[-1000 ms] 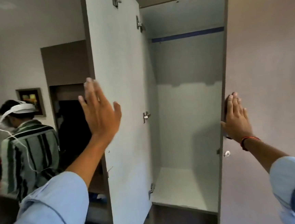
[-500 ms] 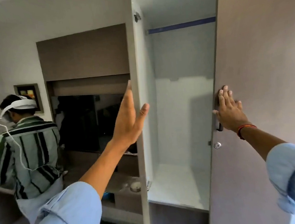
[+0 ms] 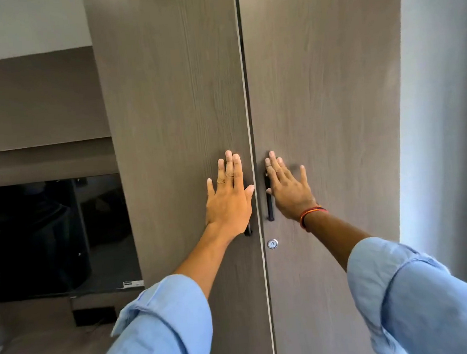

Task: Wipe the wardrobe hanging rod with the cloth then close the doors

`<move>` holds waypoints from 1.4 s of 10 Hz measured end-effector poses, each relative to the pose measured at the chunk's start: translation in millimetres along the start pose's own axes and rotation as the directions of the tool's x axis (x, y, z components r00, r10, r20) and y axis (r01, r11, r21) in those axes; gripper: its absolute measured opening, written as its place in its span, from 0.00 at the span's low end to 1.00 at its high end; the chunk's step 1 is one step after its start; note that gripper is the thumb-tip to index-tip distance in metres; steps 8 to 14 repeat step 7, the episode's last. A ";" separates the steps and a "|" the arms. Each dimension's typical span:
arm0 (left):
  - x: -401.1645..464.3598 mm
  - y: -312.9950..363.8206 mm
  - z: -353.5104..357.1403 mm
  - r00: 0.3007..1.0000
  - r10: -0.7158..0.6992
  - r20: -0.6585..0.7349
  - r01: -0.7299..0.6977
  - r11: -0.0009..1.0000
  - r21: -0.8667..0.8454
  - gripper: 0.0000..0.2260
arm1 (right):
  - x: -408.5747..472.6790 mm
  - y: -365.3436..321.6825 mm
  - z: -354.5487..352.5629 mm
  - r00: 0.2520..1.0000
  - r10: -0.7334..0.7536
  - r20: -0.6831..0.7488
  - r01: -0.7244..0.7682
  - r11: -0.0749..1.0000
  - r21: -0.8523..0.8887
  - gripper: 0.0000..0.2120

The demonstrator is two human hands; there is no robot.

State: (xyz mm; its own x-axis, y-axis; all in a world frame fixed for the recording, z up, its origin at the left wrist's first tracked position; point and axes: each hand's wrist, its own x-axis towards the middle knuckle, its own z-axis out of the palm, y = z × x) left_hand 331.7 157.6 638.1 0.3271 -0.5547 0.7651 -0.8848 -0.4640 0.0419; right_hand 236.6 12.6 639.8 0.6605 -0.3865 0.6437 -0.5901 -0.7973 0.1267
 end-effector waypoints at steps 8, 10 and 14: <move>57.6 3.3 0.4 0.938 -0.025 0.346 0.025 1.000 0.006 0.33 | -17.4 25.7 -80.1 0.978 -0.195 0.076 0.094 0.732 0.675 0.27; 57.6 3.3 0.4 0.938 -0.025 0.346 0.025 1.000 0.006 0.33 | -17.4 25.7 -80.1 0.978 -0.195 0.076 0.094 0.732 0.675 0.27; 57.6 3.3 0.4 0.938 -0.025 0.346 0.025 1.000 0.006 0.33 | -17.4 25.7 -80.1 0.978 -0.195 0.076 0.094 0.732 0.675 0.27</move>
